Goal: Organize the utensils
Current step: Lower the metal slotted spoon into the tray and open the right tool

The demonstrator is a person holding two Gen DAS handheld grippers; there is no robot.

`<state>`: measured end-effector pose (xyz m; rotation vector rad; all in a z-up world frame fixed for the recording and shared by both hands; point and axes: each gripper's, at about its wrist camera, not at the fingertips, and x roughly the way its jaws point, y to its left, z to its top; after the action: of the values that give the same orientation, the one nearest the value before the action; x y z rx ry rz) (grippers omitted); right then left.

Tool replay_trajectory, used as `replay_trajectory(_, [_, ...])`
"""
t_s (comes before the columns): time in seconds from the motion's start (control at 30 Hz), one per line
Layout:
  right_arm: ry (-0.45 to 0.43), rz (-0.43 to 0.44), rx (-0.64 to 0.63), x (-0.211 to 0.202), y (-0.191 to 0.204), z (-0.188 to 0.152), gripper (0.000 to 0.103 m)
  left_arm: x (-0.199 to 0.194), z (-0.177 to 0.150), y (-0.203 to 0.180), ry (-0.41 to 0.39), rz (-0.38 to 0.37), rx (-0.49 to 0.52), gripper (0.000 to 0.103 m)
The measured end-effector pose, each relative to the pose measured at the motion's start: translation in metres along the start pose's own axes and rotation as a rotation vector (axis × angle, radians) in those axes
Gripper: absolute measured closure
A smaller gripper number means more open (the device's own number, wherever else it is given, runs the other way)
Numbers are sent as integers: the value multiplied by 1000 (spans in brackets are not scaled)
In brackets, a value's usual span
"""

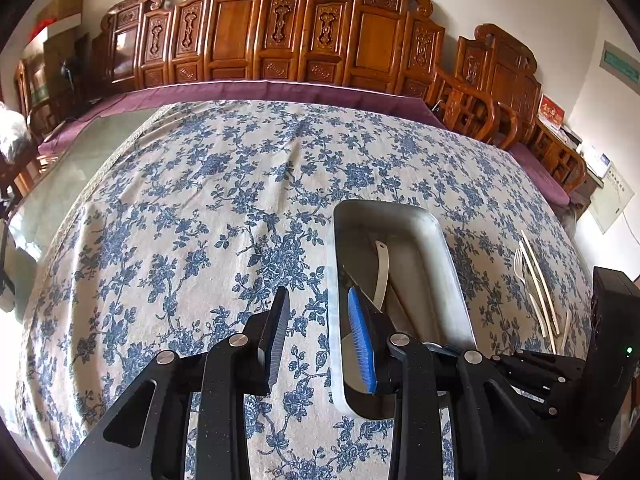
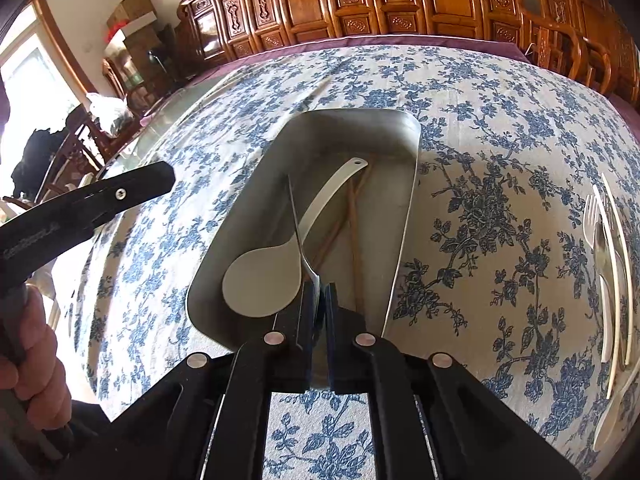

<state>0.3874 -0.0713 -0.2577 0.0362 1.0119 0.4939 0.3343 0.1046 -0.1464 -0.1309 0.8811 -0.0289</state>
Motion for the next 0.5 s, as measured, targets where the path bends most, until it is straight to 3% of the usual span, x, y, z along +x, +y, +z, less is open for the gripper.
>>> replay_trajectory(0.33, [-62, 52, -20, -27, 2, -6, 93, 3, 0, -4, 5, 6, 7, 74])
replay_trajectory(0.5, [-123, 21, -62, -60, -7, -13, 93, 3, -1, -8, 5, 3, 18, 74])
